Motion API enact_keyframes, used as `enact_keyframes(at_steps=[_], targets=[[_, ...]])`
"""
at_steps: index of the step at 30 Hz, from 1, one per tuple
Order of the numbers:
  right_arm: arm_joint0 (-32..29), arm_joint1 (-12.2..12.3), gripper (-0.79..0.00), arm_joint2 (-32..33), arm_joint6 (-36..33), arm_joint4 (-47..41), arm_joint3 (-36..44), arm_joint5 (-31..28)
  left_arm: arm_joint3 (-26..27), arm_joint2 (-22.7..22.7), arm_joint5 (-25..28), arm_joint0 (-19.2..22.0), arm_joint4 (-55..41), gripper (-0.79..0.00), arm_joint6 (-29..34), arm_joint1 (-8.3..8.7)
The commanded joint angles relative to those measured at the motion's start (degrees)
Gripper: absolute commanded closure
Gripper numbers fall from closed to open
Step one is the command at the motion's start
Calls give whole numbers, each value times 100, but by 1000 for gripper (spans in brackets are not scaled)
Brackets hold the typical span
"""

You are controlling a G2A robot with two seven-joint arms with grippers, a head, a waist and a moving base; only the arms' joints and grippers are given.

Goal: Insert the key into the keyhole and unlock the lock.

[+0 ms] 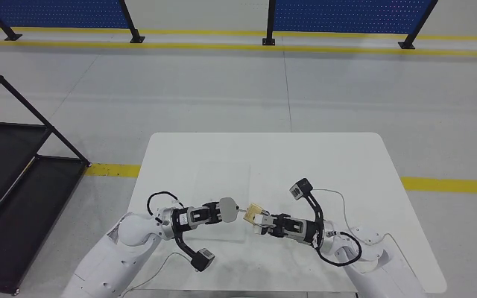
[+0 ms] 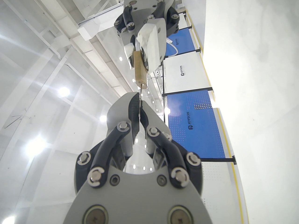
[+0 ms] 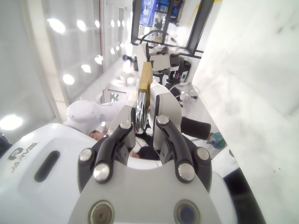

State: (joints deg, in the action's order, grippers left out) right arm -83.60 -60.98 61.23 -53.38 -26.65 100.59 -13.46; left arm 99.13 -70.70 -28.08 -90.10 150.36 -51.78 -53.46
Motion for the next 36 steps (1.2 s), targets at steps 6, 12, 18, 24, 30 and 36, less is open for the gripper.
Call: enact_keyframes(at_steps=[6,12,18,24,30,36], targets=[[5,0,0,6,-12,-22,-15,13,15,-2,11,-9,-2,0,-37,-1],[53,4,0,-4,-193,-56,-41,51,28,9,46,-3,-39,0,-170,2],[126,12,0,-25,-490,-126,-97,113,8,35,103,18,-102,0,-341,5],[187,12,0,-68,-639,-135,-111,154,-4,84,163,63,-96,0,-448,3],[222,11,0,-106,-693,-125,-114,182,-25,113,188,98,-91,0,-466,-1],[247,11,0,-137,-689,-74,-106,216,-24,167,224,133,-84,0,-490,-8]])
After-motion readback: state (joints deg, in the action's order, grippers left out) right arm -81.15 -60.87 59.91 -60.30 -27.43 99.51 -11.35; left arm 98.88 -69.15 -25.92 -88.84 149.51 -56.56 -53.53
